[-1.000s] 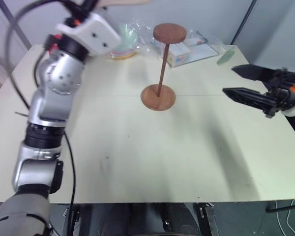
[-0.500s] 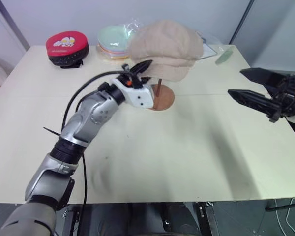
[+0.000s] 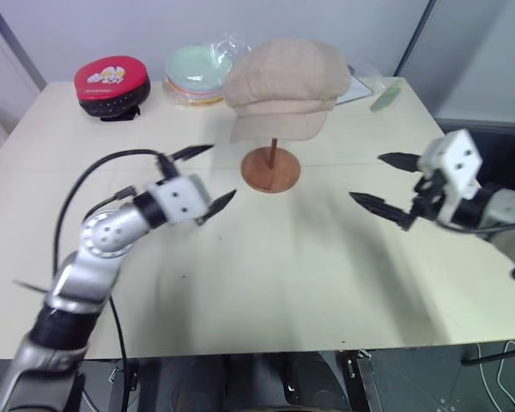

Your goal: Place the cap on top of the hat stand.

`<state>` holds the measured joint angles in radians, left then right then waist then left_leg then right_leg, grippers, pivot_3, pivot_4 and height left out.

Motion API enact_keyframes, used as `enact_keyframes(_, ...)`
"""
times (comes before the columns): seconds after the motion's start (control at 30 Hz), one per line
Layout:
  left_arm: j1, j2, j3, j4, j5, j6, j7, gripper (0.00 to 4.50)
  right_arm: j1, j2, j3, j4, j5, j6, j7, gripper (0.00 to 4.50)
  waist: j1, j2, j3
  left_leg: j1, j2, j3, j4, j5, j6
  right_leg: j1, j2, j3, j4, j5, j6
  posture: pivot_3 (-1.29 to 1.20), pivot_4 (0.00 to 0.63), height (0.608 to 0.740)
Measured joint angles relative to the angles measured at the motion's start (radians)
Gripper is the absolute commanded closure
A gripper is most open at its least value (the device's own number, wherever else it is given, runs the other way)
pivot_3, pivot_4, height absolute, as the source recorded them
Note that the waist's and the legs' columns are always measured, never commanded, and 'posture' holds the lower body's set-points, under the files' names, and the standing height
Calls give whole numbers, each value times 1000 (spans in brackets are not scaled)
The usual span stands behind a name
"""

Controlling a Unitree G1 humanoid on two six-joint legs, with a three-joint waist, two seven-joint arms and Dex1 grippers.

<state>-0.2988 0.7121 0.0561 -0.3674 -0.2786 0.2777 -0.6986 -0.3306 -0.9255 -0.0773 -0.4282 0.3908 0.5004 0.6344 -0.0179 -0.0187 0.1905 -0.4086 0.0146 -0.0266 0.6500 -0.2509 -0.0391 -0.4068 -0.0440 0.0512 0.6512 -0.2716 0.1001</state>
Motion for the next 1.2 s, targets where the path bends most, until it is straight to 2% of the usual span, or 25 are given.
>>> enact_keyframes(0.1,19,120,231,-30,-386,341,-86,36,-68,46,148,1,-249,-155,-89,0,-3,0,0,0,0,0,0,0,0,-1,0,0,0,0,0,0,150,740)
enact_keyframes(0.2,-2,196,387,-3,-596,496,-127,36,-176,117,266,30,-453,-285,-153,0,-3,0,1,0,-1,0,0,0,-1,-1,0,0,0,0,0,0,150,740)
enact_keyframes(0.3,-54,237,460,41,-680,563,-122,36,-283,186,344,74,-598,-393,-197,0,0,0,1,0,-2,-1,0,1,-2,0,0,-1,0,0,0,0,150,740)
enact_keyframes(0.4,-89,246,476,72,-706,589,-100,36,-353,246,395,168,-711,-471,-228,0,4,-1,0,0,-3,-1,0,1,-2,1,-1,-1,-1,0,0,0,150,740)
enact_keyframes(0.6,-137,245,476,83,-716,593,-48,36,-385,347,461,294,-856,-575,-265,0,0,-1,0,0,-3,-1,-1,1,-2,0,-1,0,0,0,0,0,150,740)
enact_keyframes(0.7,-142,244,474,83,-717,593,-32,0,-395,373,461,337,-889,-588,-272,830,-2,-1,0,0,-3,-1,-1,1,-2,0,-1,0,0,0,0,0,150,740)
enact_keyframes(0.73,-142,244,473,83,-717,593,-28,0,-401,382,460,351,-898,-590,-275,1261,-3,-1,0,0,-3,-1,-1,1,-3,0,-1,0,0,0,0,0,150,740)
enact_keyframes(0.93,-145,240,470,83,-717,592,-14,0,-439,420,434,404,-930,-574,-294,4451,-1,-1,0,0,-3,-1,-1,1,-3,-1,-1,0,1,0,0,0,150,740)
enact_keyframes(1.07,-145,229,469,83,-716,589,-11,0,-425,424,403,402,-906,-597,-291,4487,-1,-1,0,0,-3,-1,-1,1,-3,0,-1,0,1,0,0,0,150,740)
enact_keyframes(1.2,-147,226,462,92,-712,581,-15,0,-360,416,321,393,-761,-725,-274,4487,-1,-1,0,0,-3,-1,-1,1,-3,0,-1,0,0,0,0,0,150,740)
